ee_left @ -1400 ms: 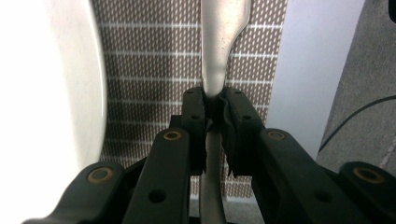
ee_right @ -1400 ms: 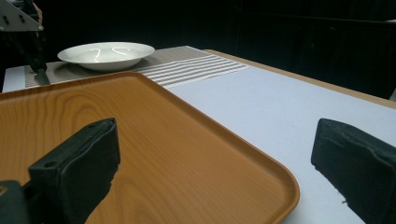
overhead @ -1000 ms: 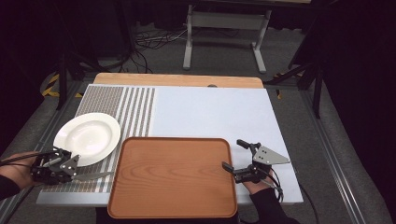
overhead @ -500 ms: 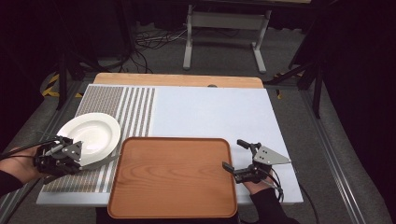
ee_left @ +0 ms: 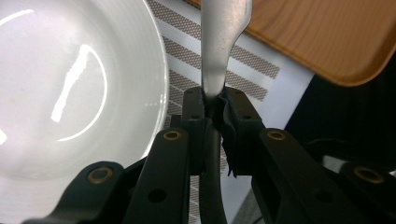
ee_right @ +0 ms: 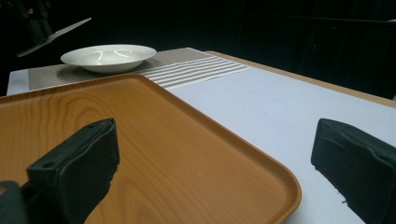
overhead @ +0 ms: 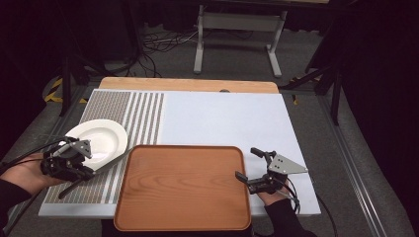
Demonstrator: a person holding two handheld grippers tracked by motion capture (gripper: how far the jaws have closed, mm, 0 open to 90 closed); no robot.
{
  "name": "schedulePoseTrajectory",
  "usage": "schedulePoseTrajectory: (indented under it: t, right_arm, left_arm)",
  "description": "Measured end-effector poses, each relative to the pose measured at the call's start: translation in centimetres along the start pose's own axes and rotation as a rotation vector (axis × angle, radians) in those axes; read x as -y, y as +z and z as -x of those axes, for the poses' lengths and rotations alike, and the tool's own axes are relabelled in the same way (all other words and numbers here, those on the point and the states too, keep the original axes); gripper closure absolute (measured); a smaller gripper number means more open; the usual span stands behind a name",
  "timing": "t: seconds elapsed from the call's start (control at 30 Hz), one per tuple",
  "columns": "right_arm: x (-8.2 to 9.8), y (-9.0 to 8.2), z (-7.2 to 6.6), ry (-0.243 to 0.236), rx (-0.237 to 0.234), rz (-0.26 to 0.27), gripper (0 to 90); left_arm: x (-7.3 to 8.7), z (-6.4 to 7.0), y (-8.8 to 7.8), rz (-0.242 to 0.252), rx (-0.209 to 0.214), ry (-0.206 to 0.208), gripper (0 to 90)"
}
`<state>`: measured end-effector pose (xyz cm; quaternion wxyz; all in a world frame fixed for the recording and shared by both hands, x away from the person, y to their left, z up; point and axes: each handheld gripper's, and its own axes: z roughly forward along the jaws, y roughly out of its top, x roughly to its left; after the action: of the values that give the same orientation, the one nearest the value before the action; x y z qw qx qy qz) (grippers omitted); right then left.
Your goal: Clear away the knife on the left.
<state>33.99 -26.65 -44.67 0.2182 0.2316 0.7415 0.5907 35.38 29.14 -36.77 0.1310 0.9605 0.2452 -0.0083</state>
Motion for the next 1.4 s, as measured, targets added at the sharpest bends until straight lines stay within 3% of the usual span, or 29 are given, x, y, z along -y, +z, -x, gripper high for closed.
schedulePoseTrajectory:
  t: [0.07,0.1,0.17,0.23,0.37,0.63,0.77,0.9,1.03,1.23,1.4]
  right_arm:
    - [0.0,0.0,0.0,0.001,-0.001,0.0,1.6]
    - [0.0,0.0,0.0,0.001,0.0,0.0,1.6]
    - [0.0,0.0,0.0,0.002,0.0,-0.001,1.6]
    - [0.0,0.0,0.0,0.001,0.0,0.0,1.6]
    - [0.0,0.0,0.0,0.002,-0.002,-0.001,1.6]
    - [0.0,0.0,0.0,0.002,0.004,-0.006,1.6]
    - [0.0,0.0,0.0,0.003,0.004,-0.004,1.7]
    - [0.0,0.0,0.0,0.002,0.003,-0.006,1.6]
    - [0.0,0.0,-0.1,-0.004,0.003,-0.009,1.6]
    - [0.0,0.0,0.0,-0.004,0.002,-0.009,1.6]
    - [0.0,0.0,-0.1,-0.008,0.001,-0.01,1.7]
  left_arm:
    - [-0.2,0.0,0.0,0.021,0.027,-0.025,80.3]
    - [-0.5,0.0,0.0,0.04,0.048,-0.059,80.3]
    - [-0.6,0.0,0.0,0.048,0.058,-0.071,80.4]
    - [-1.0,0.1,0.0,0.068,0.066,-0.111,80.3]
    - [-1.5,0.3,0.0,0.093,0.078,-0.14,80.3]
    - [-2.6,1.2,-0.1,0.147,0.154,-0.201,80.4]
    - [-3.1,1.7,0.0,0.161,0.183,-0.218,80.4]
    - [-3.7,2.2,0.3,0.159,0.195,-0.198,80.3]
    - [-4.4,2.7,0.7,0.159,0.213,-0.216,80.4]
    - [-5.7,3.9,1.5,0.138,0.196,-0.204,80.3]
    - [-6.5,4.5,2.3,0.136,0.205,-0.222,80.3]
